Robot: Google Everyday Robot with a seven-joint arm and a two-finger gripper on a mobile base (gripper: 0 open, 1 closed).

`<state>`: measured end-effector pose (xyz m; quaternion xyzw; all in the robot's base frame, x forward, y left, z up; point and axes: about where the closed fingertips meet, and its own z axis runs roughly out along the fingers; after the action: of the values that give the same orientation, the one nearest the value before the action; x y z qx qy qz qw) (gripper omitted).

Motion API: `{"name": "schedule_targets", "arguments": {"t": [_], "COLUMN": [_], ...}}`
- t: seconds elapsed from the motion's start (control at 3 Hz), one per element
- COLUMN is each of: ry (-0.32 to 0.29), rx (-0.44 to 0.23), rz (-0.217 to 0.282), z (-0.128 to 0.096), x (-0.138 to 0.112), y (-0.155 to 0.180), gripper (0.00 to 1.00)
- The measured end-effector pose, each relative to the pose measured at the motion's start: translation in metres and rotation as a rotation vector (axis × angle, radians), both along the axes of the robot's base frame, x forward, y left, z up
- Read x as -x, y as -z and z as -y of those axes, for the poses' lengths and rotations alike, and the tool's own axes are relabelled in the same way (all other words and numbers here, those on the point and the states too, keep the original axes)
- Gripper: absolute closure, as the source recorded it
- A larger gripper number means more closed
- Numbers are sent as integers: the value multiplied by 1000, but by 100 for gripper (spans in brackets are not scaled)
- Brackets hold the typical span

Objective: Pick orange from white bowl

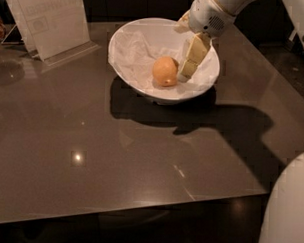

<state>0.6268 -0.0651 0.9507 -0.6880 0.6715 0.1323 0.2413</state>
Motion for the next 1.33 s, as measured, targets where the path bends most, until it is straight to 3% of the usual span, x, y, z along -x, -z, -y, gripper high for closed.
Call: {"name": "schedule_targets", "arguments": {"t": [0.33,1.0,1.33], "ry": [20,92,91], "rx": [-11,-105,-106], "rz": [4,-55,-58], "z": [1,18,17], "x": [-2,-29,-30], "y": [1,44,46], "gripper": [0,0,18]}}
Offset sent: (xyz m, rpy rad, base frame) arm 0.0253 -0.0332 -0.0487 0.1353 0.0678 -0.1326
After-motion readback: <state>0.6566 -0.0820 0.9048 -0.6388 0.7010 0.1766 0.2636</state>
